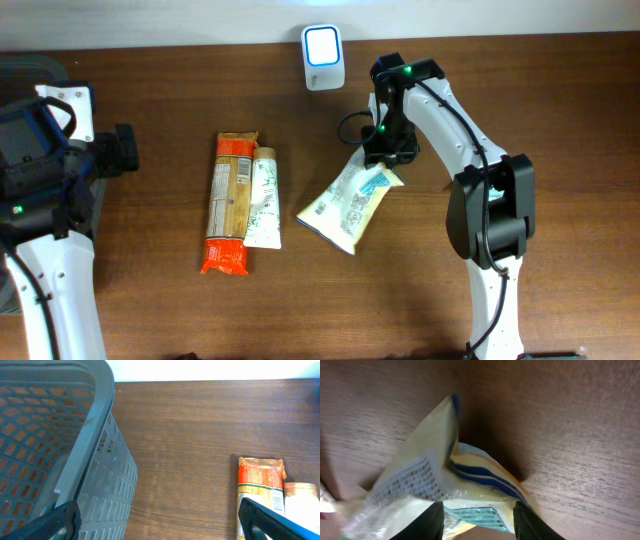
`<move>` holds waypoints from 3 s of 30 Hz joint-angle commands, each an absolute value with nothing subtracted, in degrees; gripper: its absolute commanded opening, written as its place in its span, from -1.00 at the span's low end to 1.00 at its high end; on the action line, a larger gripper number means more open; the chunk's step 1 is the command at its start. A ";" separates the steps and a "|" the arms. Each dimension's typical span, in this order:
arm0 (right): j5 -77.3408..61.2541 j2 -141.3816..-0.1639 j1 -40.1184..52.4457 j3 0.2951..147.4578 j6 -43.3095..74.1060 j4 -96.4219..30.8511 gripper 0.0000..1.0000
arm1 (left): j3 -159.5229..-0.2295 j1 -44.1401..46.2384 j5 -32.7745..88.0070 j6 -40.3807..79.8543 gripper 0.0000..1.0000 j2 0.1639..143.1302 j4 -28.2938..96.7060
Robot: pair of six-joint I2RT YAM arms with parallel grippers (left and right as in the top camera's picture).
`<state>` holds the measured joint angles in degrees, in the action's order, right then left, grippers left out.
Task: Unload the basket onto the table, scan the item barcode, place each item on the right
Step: 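Reach the right gripper to the white-yellow bag and grasp it, then lift the white-yellow bag and hold it up to the scanner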
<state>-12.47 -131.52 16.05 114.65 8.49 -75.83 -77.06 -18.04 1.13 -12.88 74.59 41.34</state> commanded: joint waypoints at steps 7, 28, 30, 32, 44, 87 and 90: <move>-14.59 -131.50 12.25 124.66 -7.62 -80.38 0.15 | -77.62 -18.28 1.74 -13.80 0.98 74.52 41.30; -38.81 -143.90 16.51 114.89 -31.09 -78.85 0.16 | -77.62 -18.28 1.74 -13.80 0.99 74.52 41.30; -38.83 -143.90 16.49 113.34 -31.07 -77.73 -0.70 | -77.62 -18.28 1.74 -13.80 0.98 74.52 41.30; -38.83 -143.83 16.01 114.15 -27.86 -77.03 -0.92 | -77.62 -18.28 1.74 -13.80 0.98 74.52 41.30; -25.19 -138.32 5.63 119.39 9.37 -79.61 -0.92 | -77.62 -18.28 1.74 -13.80 0.98 74.52 41.30; -42.04 -131.98 9.28 116.64 -12.60 -69.43 -0.92 | -77.62 -18.28 1.74 -13.80 0.98 74.52 41.30; -42.04 -121.67 4.80 116.99 -7.79 -67.26 -0.92 | -77.62 -18.28 1.74 -13.80 0.98 74.52 41.32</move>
<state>-39.92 -132.20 7.31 114.39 -12.23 -68.31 -77.06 -18.04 1.13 -12.91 74.59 41.34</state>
